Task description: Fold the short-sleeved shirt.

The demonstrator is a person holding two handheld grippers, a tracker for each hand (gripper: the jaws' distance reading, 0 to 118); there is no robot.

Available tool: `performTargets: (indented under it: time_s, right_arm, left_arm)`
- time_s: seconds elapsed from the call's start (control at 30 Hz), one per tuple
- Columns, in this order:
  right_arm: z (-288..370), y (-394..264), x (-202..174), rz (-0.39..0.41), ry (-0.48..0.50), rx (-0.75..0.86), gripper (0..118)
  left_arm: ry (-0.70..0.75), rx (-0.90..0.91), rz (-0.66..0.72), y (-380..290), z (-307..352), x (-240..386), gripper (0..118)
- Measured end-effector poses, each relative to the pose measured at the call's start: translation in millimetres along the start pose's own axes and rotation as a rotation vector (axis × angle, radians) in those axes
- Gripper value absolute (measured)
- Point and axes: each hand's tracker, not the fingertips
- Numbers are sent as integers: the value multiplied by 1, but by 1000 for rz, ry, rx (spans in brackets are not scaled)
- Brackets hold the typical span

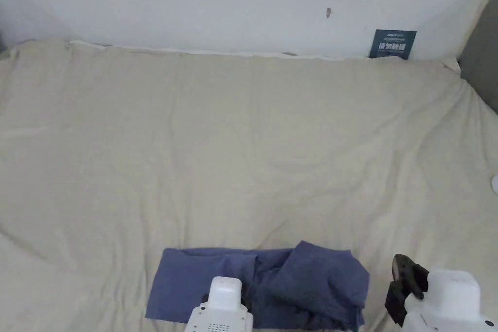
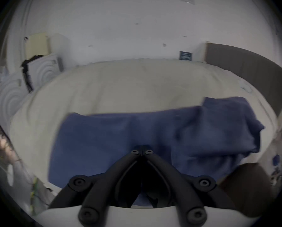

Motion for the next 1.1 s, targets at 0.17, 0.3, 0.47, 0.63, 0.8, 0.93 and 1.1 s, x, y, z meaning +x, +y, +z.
performTargets:
  time_s: [0.17, 0.3, 0.47, 0.63, 0.8, 0.93, 1.1]
  right_arm:
    - [5, -1, 7, 10, -11, -12, 0]
    - [4, -2, 9, -4, -13, -10, 0]
    - [-12, 1, 9, -67, 60, -33, 0]
    - [-22, 5, -3, -85, 112, -61, 0]
    - [-21, 8, -17, -86, 147, -69, 0]
    - [-19, 5, -18, -71, 150, -80, 0]
    - [-17, 2, -12, -94, 131, -92, 0]
  left_arm:
    - [-219, 50, 33, -3, 34, 18, 1]
    - [-244, 90, 173, 12, 60, -27, 1]
    - [-267, 57, 421, 33, 52, -135, 3]
    - [-212, -88, 460, 28, 26, -200, 101]
    - [-238, -139, 568, 12, -3, -206, 118]
    - [-181, -195, 441, 7, -26, -194, 118]
    - [-45, -168, 142, 24, -6, -162, 16]
